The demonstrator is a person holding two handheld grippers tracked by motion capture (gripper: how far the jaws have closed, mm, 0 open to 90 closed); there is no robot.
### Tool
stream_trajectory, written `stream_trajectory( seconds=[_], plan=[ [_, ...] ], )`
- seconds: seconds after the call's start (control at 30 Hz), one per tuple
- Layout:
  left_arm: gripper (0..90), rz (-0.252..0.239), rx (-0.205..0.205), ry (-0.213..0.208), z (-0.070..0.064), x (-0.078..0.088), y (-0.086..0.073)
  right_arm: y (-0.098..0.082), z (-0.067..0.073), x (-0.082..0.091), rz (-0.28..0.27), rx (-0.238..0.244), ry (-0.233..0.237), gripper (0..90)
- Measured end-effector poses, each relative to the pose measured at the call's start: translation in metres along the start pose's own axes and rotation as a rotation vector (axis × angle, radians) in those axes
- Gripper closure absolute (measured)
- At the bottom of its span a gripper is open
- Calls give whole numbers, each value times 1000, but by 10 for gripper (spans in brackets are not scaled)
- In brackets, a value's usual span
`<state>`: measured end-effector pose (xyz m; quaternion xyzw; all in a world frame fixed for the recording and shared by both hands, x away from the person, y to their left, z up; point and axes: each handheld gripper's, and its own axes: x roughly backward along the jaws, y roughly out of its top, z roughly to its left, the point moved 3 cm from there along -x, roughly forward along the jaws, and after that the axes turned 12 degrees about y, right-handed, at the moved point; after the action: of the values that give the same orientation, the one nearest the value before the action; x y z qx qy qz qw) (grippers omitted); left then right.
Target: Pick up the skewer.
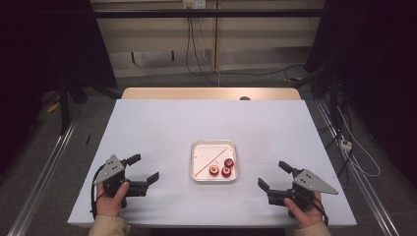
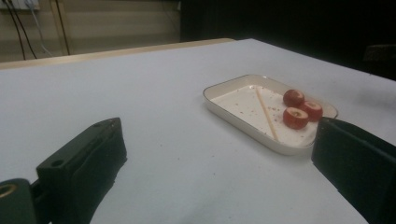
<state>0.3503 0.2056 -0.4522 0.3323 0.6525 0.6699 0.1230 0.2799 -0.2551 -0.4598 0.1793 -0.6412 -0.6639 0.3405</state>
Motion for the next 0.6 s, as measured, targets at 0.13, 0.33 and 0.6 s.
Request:
stream_trajectory(
  seconds=[0.13,0.33,0.6],
  plan=[
    [25,-5,8,-7,-1,0,2,0,1,-1,2,1,4,36],
    [24,-1,-7,-17,-6,-3,5,1,1,-1,-3,4,5,36],
    [24,-16,1,-24,-23,-16,19,2,-1,-2,-11,2,0,36]
  ],
)
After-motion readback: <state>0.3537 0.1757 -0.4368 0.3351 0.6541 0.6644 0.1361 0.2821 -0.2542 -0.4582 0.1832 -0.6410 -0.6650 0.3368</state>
